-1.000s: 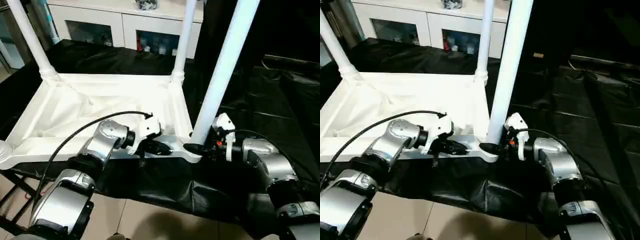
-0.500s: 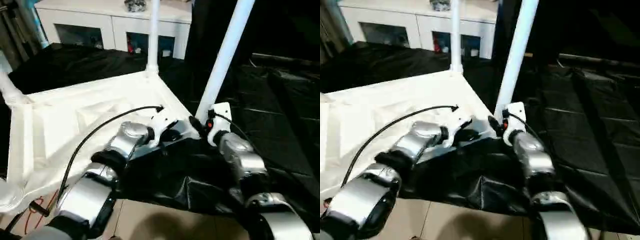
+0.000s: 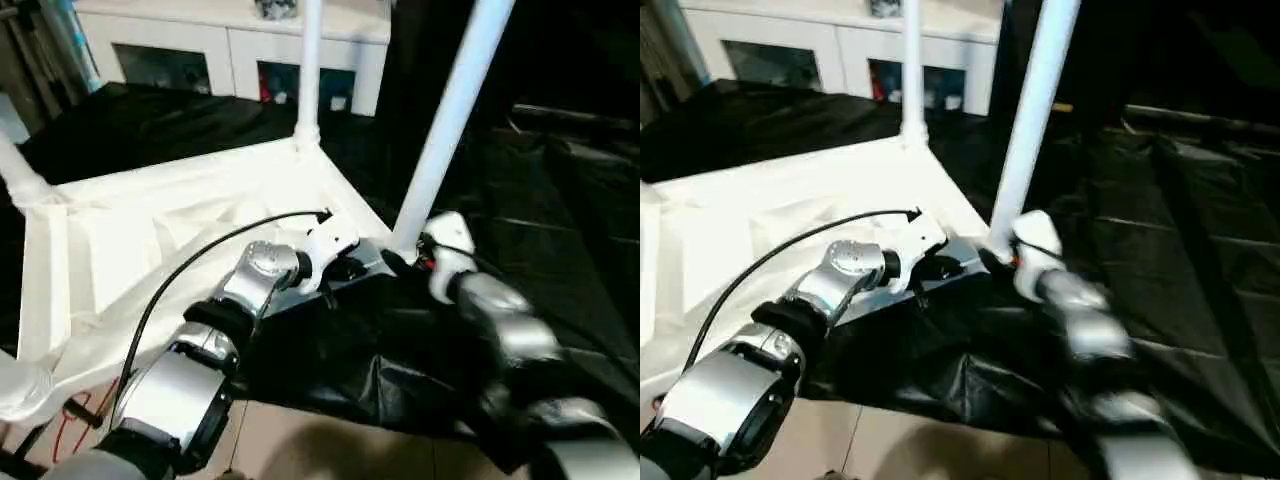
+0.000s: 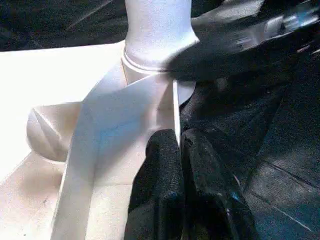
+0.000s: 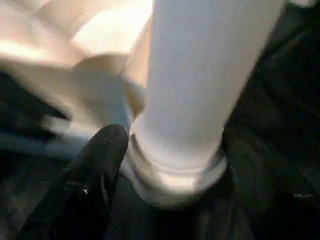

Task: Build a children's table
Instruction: Rotate leg to tighten

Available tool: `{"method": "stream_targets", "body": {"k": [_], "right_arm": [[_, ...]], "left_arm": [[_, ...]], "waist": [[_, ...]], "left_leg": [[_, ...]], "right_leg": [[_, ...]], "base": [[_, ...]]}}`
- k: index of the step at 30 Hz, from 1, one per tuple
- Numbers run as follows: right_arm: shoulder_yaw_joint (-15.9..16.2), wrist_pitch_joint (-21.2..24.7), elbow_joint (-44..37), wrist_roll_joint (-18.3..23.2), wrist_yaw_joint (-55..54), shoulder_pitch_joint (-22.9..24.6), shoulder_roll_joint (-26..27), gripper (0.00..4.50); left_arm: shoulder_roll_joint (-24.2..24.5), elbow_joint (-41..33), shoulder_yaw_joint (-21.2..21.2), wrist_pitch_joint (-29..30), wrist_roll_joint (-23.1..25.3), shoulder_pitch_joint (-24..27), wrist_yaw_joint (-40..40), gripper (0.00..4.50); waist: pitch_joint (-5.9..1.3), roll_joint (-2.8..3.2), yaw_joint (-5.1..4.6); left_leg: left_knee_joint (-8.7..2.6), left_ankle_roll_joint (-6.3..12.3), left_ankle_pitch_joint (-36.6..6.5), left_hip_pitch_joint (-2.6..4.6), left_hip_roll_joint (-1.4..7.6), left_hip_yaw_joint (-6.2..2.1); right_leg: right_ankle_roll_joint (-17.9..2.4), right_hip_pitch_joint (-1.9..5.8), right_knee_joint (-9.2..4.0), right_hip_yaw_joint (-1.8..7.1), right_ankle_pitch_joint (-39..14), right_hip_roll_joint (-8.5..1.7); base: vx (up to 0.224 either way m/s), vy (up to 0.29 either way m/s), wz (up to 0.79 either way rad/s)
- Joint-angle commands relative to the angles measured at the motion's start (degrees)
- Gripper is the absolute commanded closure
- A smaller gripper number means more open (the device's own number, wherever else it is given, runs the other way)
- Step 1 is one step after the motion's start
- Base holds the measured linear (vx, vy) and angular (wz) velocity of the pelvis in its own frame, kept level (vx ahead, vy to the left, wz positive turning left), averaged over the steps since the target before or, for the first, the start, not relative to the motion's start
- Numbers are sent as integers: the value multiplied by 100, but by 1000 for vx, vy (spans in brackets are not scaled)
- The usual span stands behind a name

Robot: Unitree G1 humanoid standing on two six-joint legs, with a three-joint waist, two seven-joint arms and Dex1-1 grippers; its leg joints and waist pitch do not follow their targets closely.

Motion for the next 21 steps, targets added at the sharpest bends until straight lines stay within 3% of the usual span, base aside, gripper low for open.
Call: {"method": "stream_targets", "body": {"k": [1, 5, 7, 10, 14, 15, 16, 17, 18, 19, 21], "right_arm": [[37, 207, -414, 269, 675, 210, -310, 119], [-142, 483, -941, 686, 1318, 443, -828, 119], [-234, 765, -1260, 934, 1659, 584, -1017, 114], [-236, 1138, -1626, 1208, 2078, 730, -1120, 114], [-3, 1281, -1766, 1316, 2131, 672, -939, 114], [25, 1279, -1757, 1313, 2113, 646, -896, 114], [88, 1313, -1754, 1323, 2124, 595, -801, 114], [129, 1341, -1754, 1330, 2136, 561, -737, 114], [176, 1370, -1769, 1317, 2120, 533, -666, 114], [228, 1338, -1708, 1265, 2057, 466, -556, 114], [261, 1304, -1631, 1228, 1998, 398, -441, 114]], "left_arm": [[-28, -175, 88, -274, -115, 0, -84, 450], [-15, -273, 183, -285, -254, 66, -203, 450], [-5, -377, 247, -220, -389, 106, -397, 406], [160, -761, 245, -31, -531, 256, -853, 384], [516, -1874, 366, 921, -974, 581, -1555, 346], [592, -2073, 365, 1102, -1032, 644, -1674, 338], [810, -2520, 284, 1421, -1103, 819, -1916, 338], [960, -2817, 223, 1625, -1145, 938, -2075, 327], [1138, -3173, 155, 1869, -1183, 1093, -2221, 315], [1365, -3577, 81, 2113, -1223, 1278, -2383, 308], [1580, -3944, 20, 2341, -1249, 1455, -2506, 303]], "waist": [[-341, -45, 35], [-340, -72, 58], [-338, -83, 77], [-341, -79, 100], [-335, -114, 105], [-319, -95, 91], [-321, -129, 83], [-310, -96, 65], [-304, -181, 55], [-309, -135, 72], [-292, -112, 48]], "left_leg": [[-362, 542, -1262, 37, 179, -101], [-337, 675, -1216, 24, 170, -92], [-325, 713, -1160, 19, 159, -91], [-330, 753, -1029, 6, 187, -100], [-356, 621, -979, 21, 248, -99], [-359, 609, -1006, 12, 238, -94], [-361, 532, -1085, 42, 237, -88], [-395, 455, -1086, 21, 259, -116], [-387, 448, -1097, 31, 248, -97], [-393, 399, -1107, 57, 266, -113], [-412, 312, -1051, 71, 264, -102]], "right_leg": [[-1110, 324, -501, 311, -1259, -368], [-1154, 342, -500, 296, -1216, -362], [-1110, 343, -514, 286, -1370, -362], [-1182, 337, -486, 285, -1286, -369], [-1400, 306, -409, 284, -1145, -400], [-1385, 287, -429, 288, -1240, -396], [-1342, 270, -453, 291, -1381, -387], [-1337, 283, -419, 303, -1410, -404], [-1291, 264, -438, 298, -1459, -382], [-1297, 259, -406, 309, -1462, -406], [-1291, 223, -397, 331, -1387, -384]], "base": [[0, 0, 0], [0, 0, 0], [0, 0, 0], [0, 0, 0], [0, 0, 0], [0, 0, 0], [0, 0, 0], [0, 0, 0], [0, 0, 0], [0, 0, 0], [0, 0, 0]]}}
